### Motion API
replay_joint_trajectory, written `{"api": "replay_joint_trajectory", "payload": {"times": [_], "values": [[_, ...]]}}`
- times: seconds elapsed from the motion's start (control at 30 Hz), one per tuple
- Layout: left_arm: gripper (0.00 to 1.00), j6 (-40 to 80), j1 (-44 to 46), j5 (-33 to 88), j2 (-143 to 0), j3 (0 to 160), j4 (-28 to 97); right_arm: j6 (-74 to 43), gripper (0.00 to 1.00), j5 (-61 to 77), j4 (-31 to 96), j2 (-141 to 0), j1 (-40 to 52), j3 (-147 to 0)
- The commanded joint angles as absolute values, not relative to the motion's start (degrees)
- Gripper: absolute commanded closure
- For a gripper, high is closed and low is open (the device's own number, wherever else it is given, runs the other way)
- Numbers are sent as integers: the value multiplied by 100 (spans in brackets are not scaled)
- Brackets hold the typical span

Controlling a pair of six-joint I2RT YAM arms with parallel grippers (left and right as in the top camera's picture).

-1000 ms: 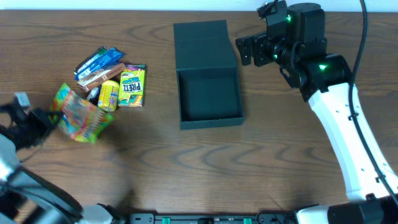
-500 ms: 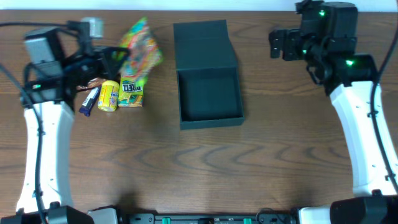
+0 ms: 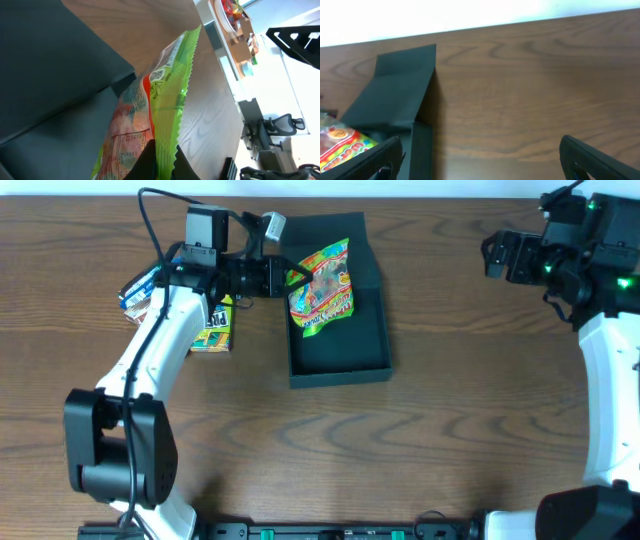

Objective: Pack container
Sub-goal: 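Carry the gummy bag with the left gripper and lower it into the box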

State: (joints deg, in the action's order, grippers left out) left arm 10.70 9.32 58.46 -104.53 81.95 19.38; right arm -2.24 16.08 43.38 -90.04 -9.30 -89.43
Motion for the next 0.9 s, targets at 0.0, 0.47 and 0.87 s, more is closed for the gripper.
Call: {"api": "replay_joint_trajectory", "payload": {"times": [0.0,0.47,0.87], "values": [[95,1031,919,6136,-10669,8429,2025,-119,1,1721,4381,-8934,-982,-8997],[94,183,1118,6128,-10785,8449,3924,-123,1,1857,4453,-8936,-978,-8997],[4,307,1251,5105,-10809,8556,3900,-126,1,1894,4464,-8936,-967,-8997]]}}
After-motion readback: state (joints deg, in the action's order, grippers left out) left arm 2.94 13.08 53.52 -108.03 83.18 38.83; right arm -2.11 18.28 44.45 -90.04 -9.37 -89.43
